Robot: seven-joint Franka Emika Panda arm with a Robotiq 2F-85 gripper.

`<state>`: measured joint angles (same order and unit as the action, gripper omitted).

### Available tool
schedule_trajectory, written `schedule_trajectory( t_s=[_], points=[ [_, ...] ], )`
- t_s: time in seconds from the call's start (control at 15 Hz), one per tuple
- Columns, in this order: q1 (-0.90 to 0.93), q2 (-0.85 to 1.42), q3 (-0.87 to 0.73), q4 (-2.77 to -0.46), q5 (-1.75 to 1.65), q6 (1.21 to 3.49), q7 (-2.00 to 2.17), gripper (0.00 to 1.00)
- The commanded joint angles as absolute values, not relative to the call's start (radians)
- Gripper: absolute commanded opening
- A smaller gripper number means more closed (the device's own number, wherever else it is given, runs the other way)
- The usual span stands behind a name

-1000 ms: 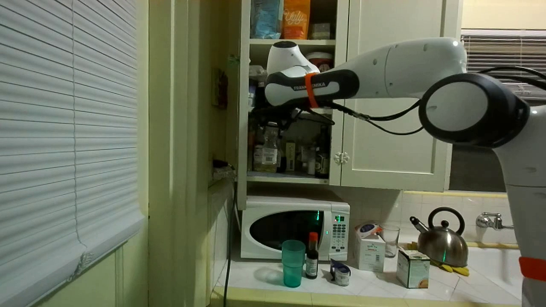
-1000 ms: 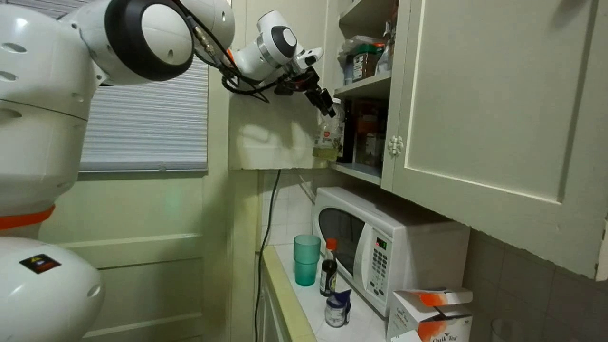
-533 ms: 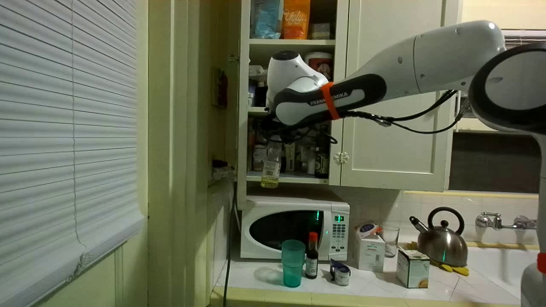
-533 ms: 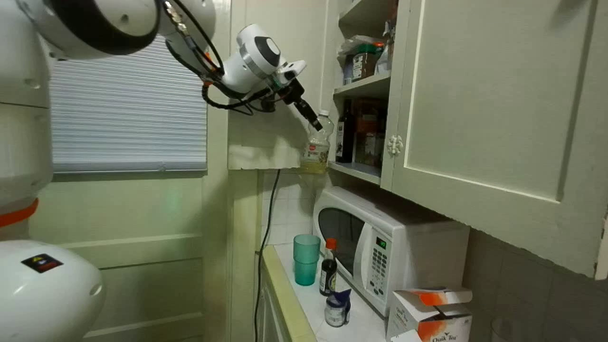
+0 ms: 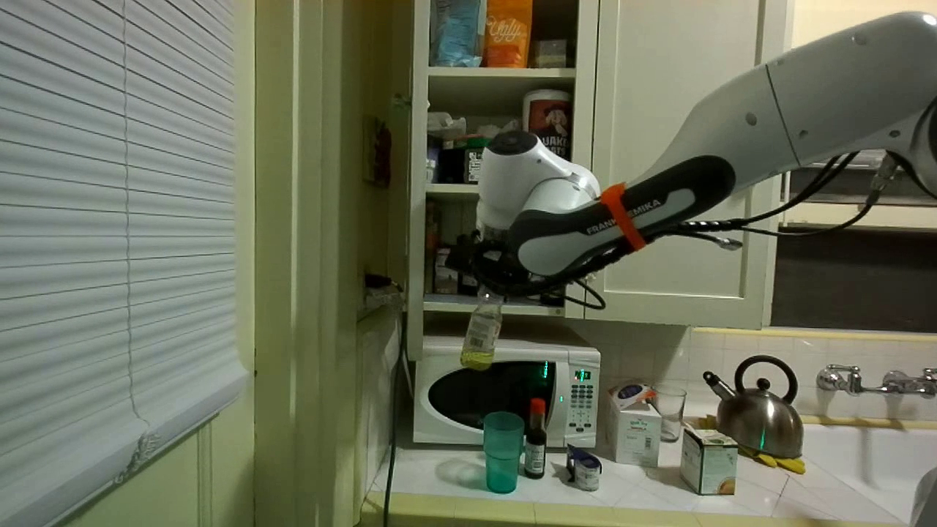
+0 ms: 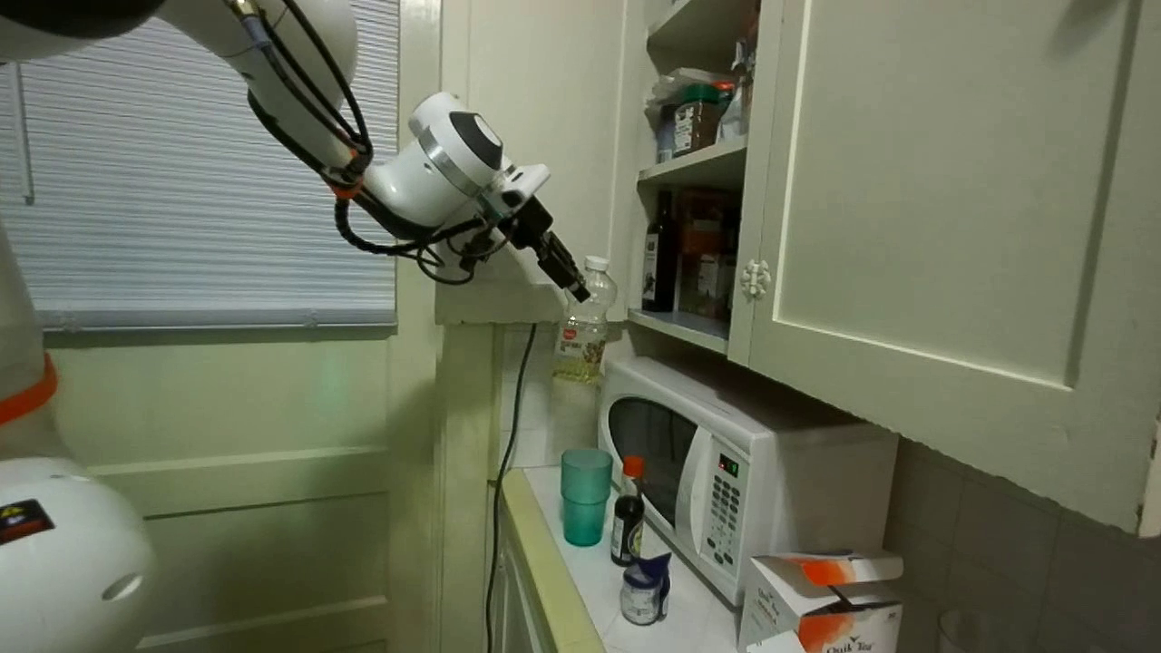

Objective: Take the bottle of oil off the bottom shelf of the cabinet and place it in front of the microwave

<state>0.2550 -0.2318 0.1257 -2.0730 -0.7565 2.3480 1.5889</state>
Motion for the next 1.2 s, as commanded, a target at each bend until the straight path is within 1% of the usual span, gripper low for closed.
schedule_trajectory(
  t_s=[0.0,0.2,0.4,0.47,0.53,0.6,0.8,0.87,1.13],
  points=[
    [0.180,-0.335,0.180,-2.271,-0.802,2.491,1.634,0.34],
    [0.121,-0.336,0.217,-2.324,-0.869,2.562,1.650,0.34],
    [0.076,-0.293,0.242,-2.308,-1.000,2.637,1.681,0.34],
    [0.087,-0.280,0.234,-2.296,-1.036,2.649,1.683,0.34],
    [0.104,-0.289,0.222,-2.302,-0.962,2.605,1.638,0.34],
    [0.102,-0.284,0.221,-2.302,-0.970,2.611,1.640,0.59],
    [0.102,-0.281,0.221,-2.302,-0.969,2.611,1.639,0.59],
    [0.102,-0.281,0.221,-2.302,-0.969,2.611,1.639,0.34],
    [0.096,-0.183,0.228,-2.221,-1.033,2.671,1.593,0.34]
  ],
)
